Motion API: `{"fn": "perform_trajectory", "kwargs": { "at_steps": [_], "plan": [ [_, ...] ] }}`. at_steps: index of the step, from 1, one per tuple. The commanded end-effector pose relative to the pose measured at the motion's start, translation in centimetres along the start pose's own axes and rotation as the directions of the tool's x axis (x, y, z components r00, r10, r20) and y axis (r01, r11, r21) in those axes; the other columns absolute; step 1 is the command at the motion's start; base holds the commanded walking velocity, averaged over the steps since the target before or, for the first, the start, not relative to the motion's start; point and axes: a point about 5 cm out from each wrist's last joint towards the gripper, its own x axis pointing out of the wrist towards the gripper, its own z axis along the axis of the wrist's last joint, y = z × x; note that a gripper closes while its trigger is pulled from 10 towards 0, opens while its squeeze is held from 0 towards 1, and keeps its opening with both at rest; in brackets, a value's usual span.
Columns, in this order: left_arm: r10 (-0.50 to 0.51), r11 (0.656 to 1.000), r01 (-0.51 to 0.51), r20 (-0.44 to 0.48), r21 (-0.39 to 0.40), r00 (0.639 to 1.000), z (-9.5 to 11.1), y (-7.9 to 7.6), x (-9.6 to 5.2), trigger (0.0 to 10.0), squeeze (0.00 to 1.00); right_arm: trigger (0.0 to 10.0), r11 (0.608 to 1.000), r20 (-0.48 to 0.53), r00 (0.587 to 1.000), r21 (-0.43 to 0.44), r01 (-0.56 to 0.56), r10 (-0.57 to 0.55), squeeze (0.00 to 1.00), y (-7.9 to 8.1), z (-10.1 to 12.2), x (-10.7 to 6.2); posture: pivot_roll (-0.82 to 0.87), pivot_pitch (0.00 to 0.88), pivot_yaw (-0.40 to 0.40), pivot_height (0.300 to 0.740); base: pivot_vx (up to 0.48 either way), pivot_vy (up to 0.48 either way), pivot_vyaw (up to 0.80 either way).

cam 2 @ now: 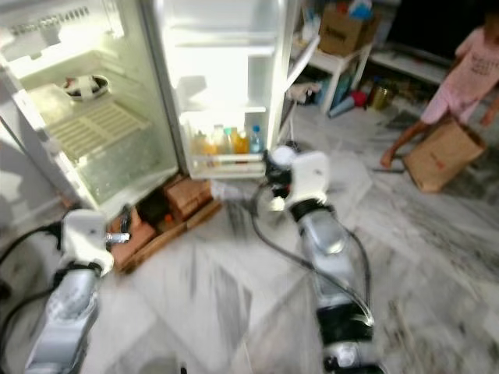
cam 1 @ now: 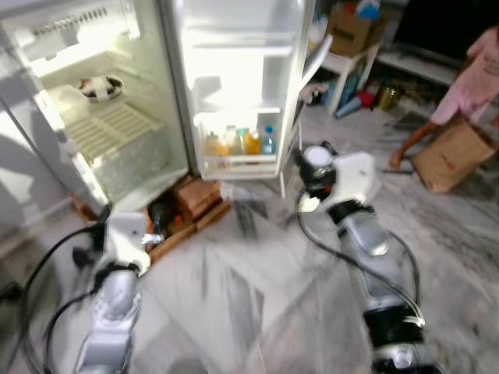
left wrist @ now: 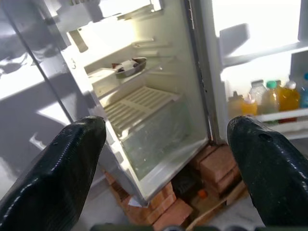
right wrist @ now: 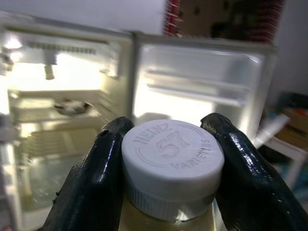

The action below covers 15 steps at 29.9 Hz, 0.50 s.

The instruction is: Restocking fridge

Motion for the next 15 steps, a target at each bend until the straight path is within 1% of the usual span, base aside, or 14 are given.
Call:
{"fn": "perform_trajectory", "kwargs": {
  "at_steps": [1, 5, 8, 13, 14, 15],
  "plan": [
    [-0.049, 0.998, 0.05, 0.021, -0.034, 0.999, 0.7, -1.2, 0.1, 10.0, 0.0, 10.0, 0.998, 0.05, 0.998, -0.039, 0.047, -0.045, 0.0, -1.6, 1.2, 0.1, 0.12, 0.0, -0.017, 0.74, 0.458, 0.0, 0.0],
    [-0.063, 0.997, 0.064, 0.026, -0.034, 0.998, 0.7, -1.3, 0.0, 10.0, 0.0, 10.0, 0.998, 0.058, 0.997, -0.039, 0.051, -0.049, 0.0, -1.7, 1.4, 0.2, 0.12, 0.0, -0.015, 0.74, 0.471, 0.0, 0.0],
    [-0.067, 0.996, 0.068, 0.021, -0.05, 0.998, 0.7, -1.4, 0.0, 10.0, 0.0, 10.0, 0.998, 0.07, 0.996, -0.038, 0.051, -0.048, 0.0, -1.6, 1.7, 0.4, 0.12, 0.001, -0.015, 0.74, 0.48, 0.0, 0.0],
    [-0.073, 0.995, 0.075, 0.028, -0.059, 0.997, 0.8, -1.7, 0.1, 10.0, 0.0, 10.0, 0.998, 0.137, 0.991, -0.061, -0.002, 0.01, 0.0, -0.7, 3.4, 1.4, 0.11, 0.004, -0.014, 0.74, 0.478, 0.0, 0.0],
    [-0.073, 0.995, 0.075, 0.028, -0.059, 0.997, 0.8, -1.7, 0.1, 10.0, 0.0, 10.0, 0.998, 0.137, 0.991, -0.061, -0.002, 0.01, 0.0, -0.7, 3.4, 1.4, 0.11, 0.004, -0.014, 0.74, 0.472, 0.0, 0.0],
    [-0.074, 0.995, 0.076, 0.029, -0.061, 0.997, 0.9, -1.8, 0.1, 10.0, 0.0, 10.0, 0.998, 0.157, 0.987, -0.064, -0.016, 0.026, 0.0, -0.5, 3.9, 1.7, 0.11, 0.005, -0.013, 0.74, 0.469, 0.0, 0.44]
  ]
}}
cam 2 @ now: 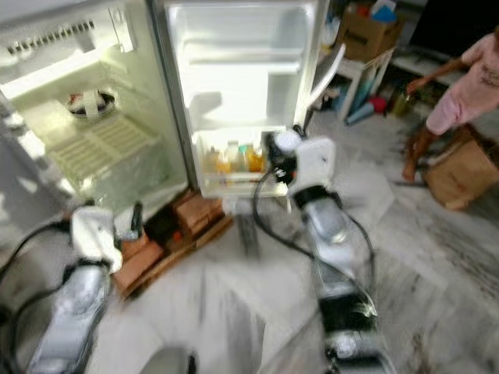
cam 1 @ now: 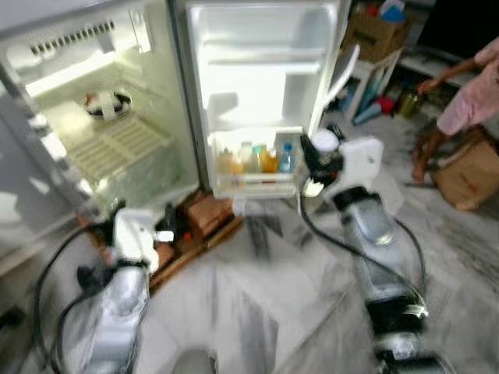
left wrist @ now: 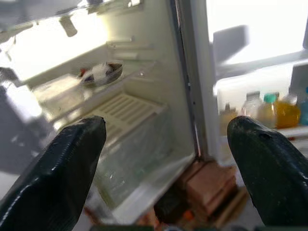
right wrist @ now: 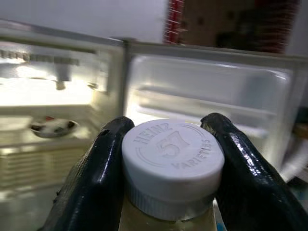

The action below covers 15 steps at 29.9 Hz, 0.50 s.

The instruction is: Restocking fridge

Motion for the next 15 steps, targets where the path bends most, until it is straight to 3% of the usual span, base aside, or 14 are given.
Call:
{"fn": "perform_trajectory", "kwargs": {
  "at_steps": [1, 9, 13, 15],
  "plan": [
    [-0.026, 1.0, 0.026, 0.019, -0.012, 0.999, 0.5, -0.7, 0.1, 10.0, 0.0, 10.0, 0.999, 0.083, 0.996, -0.044, 0.017, -0.014, 0.0, -1.2, 2.0, 0.4, 0.11, 0.005, -0.013, 0.74, 0.469, 0.0, 0.44],
    [-0.017, 1.0, 0.017, 0.005, -0.024, 1.0, 0.4, -0.6, 0.0, 10.0, 0.0, 10.0, 0.999, 0.118, 0.993, -0.044, 0.017, -0.012, 0.0, -1.2, 2.9, 1.0, 0.11, 0.007, -0.012, 0.74, 0.456, 0.0, 0.76],
    [-0.016, 0.999, 0.016, -0.006, -0.03, 1.0, 0.2, -0.6, 0.0, 10.0, 0.0, 10.0, 0.999, 0.121, 0.993, -0.044, 0.019, -0.013, 0.0, -1.2, 3.0, 1.0, 0.11, 0.008, -0.012, 0.74, 0.379, 0.293, 0.73],
    [-0.016, 0.999, 0.016, -0.006, -0.029, 1.0, 0.2, -0.6, 0.0, 10.0, 0.0, 10.0, 0.999, 0.12, 0.993, -0.042, 0.026, -0.021, 0.0, -1.3, 3.0, 1.0, 0.11, 0.009, -0.012, 0.74, 0.356, 0.322, 0.0]
  ]
}}
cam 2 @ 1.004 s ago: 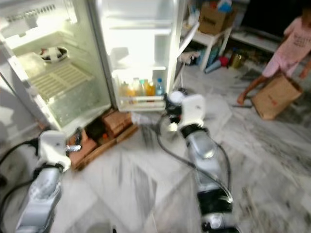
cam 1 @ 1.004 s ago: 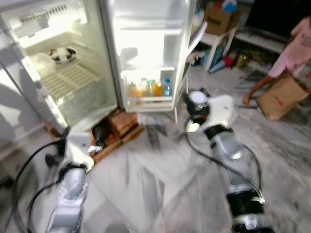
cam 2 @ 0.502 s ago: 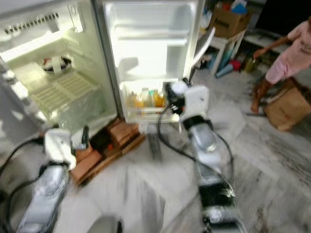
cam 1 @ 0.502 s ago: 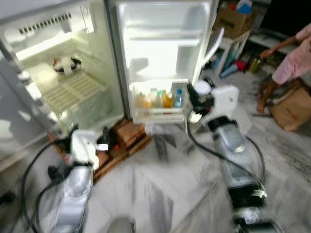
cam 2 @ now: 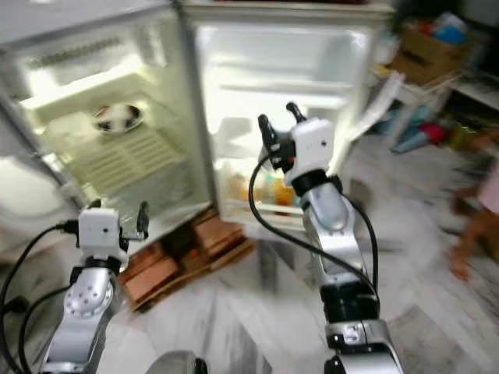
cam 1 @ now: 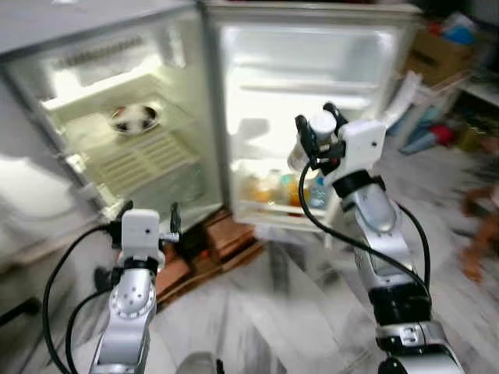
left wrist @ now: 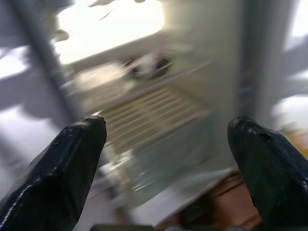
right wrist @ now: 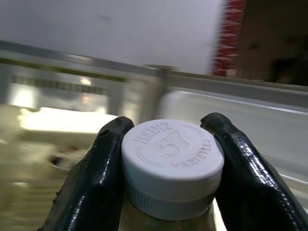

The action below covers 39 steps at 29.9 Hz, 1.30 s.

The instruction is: Restocking fridge

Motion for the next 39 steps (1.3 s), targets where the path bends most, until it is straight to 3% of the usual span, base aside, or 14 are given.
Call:
{"fn": "perform_trajectory", "kwargs": {
  "at_steps": [1, 8, 16, 27, 39],
  "plan": [
    [-0.011, 1.0, 0.011, 0.004, -0.004, 1.0, 0.3, -0.2, 0.2, 10.0, 0.0, 10.0, 1.0, 0.043, 0.999, -0.016, 0.014, -0.014, 0.0, -0.5, 1.0, 0.2, 0.11, 0.009, -0.012, 0.74, 0.345, 0.334, 0.0],
    [-0.025, 1.0, 0.024, 0.007, 0.009, 1.0, 0.4, -0.3, 0.2, 10.0, 0.0, 10.0, 0.999, 0.038, 0.999, -0.014, 0.04, -0.04, 0.0, -0.7, 0.8, 0.1, 0.11, 0.01, -0.011, 0.74, 0.342, 0.238, 0.0],
    [-0.033, 0.999, 0.033, 0.008, -0.004, 0.999, 0.4, -0.7, 0.0, 10.0, 0.0, 10.0, 0.997, 0.004, 0.997, -0.013, 0.074, -0.074, 0.0, -1.0, 0.4, -0.1, 0.11, 0.011, -0.012, 0.74, 0.0, 0.0, 0.0],
    [-0.063, 0.998, 0.063, 0.025, -0.011, 0.998, 0.6, -0.8, -0.1, 10.0, 0.0, 10.0, 0.995, -0.009, 0.995, -0.026, 0.099, -0.099, 0.0, -1.4, 0.3, 0.1, 0.11, 0.011, -0.011, 0.74, 0.0, 0.382, -0.71],
    [-0.118, 0.993, 0.119, 0.02, -0.028, 0.993, 0.4, -2.3, -1.1, 10.0, 0.0, 10.0, 0.993, -0.012, 0.994, -0.031, 0.11, -0.11, 0.0, -1.4, 0.1, -0.1, 0.11, 0.015, -0.007, 0.74, 0.0, 0.0, -0.8]
  ]
}}
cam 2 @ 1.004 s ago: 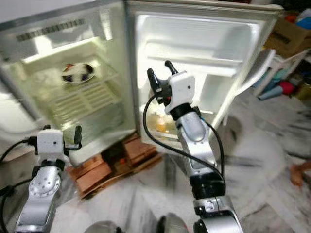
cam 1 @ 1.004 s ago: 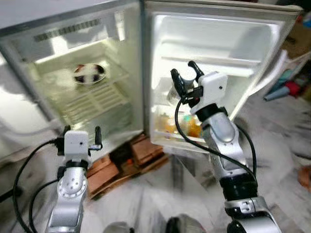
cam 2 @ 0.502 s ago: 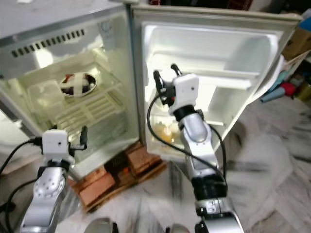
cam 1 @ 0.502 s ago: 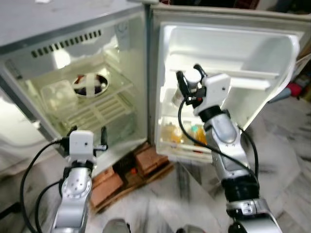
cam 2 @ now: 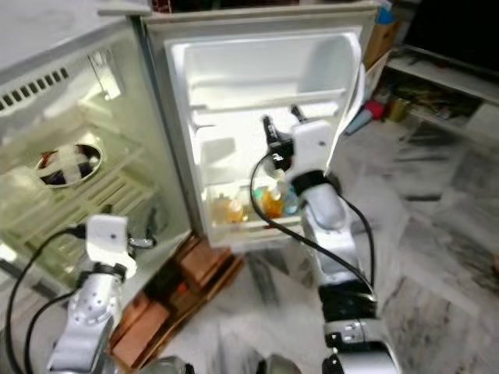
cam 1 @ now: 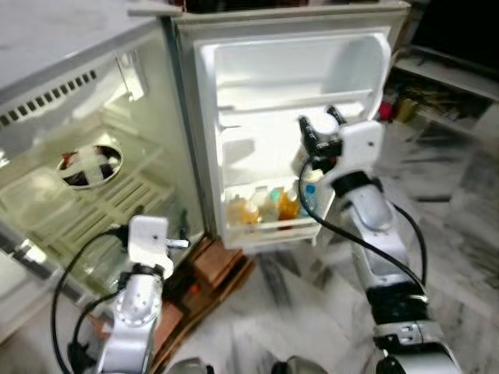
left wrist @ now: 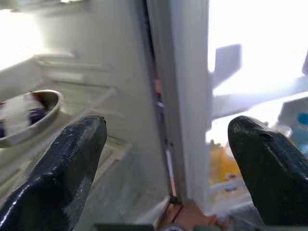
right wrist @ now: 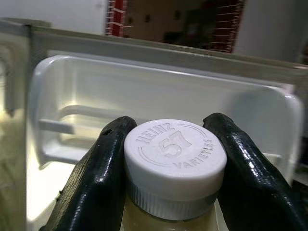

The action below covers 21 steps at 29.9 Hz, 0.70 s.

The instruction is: Restocking fridge

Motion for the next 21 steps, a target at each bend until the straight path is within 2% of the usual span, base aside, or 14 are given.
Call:
{"fn": "perform_trajectory", "kwargs": {
  "at_steps": [1, 3, 9, 15, 19, 21],
  "plan": [
    [-0.007, 1.0, 0.007, 0.019, 0.0, 1.0, 0.4, -0.1, 0.1, 10.0, 0.0, 10.0, 1.0, 0.046, 0.999, -0.014, -0.015, 0.016, 0.0, 0.3, 1.0, 0.5, 0.11, 0.015, -0.007, 0.74, 0.0, 0.0, -0.8],
    [-0.016, 1.0, 0.017, 0.028, -0.003, 0.999, 0.5, -0.2, 0.0, 10.0, 0.0, 10.0, 1.0, 0.051, 0.999, -0.012, -0.013, 0.014, 0.0, 0.4, 1.1, 0.5, 0.12, 0.015, -0.006, 0.74, 0.0, 0.0, -0.68],
    [-0.032, 0.999, 0.033, 0.049, -0.011, 0.998, 0.8, -0.1, 0.0, 10.0, 0.0, 10.0, 1.0, 0.061, 0.998, -0.014, -0.013, 0.014, 0.0, 0.4, 1.2, 0.5, 0.12, 0.015, -0.007, 0.74, 0.0, 0.0, 0.0],
    [-0.039, 0.999, 0.04, 0.058, -0.014, 0.998, 1.0, -0.1, -0.1, 10.0, 0.0, 10.0, 1.0, 0.071, 0.997, -0.023, -0.01, 0.012, 0.0, 0.4, 1.3, 0.5, 0.12, 0.015, -0.006, 0.74, 0.285, 0.0, 0.0],
    [-0.051, 0.999, 0.052, 0.059, -0.015, 0.997, 1.0, -0.3, -0.1, 10.0, 0.0, 10.0, 0.997, 0.132, 0.991, -0.077, 0.005, 0.005, 0.0, 0.4, 2.7, 1.1, 0.12, 0.017, -0.006, 0.74, 0.316, 0.0, 0.0],
    [-0.051, 0.999, 0.052, 0.059, -0.015, 0.997, 1.0, -0.3, -0.1, 10.0, 0.0, 10.0, 0.997, 0.132, 0.991, -0.077, 0.005, 0.005, 0.0, 0.4, 2.7, 1.1, 0.12, 0.017, -0.006, 0.74, 0.315, 0.0, 0.0]
  ]
}}
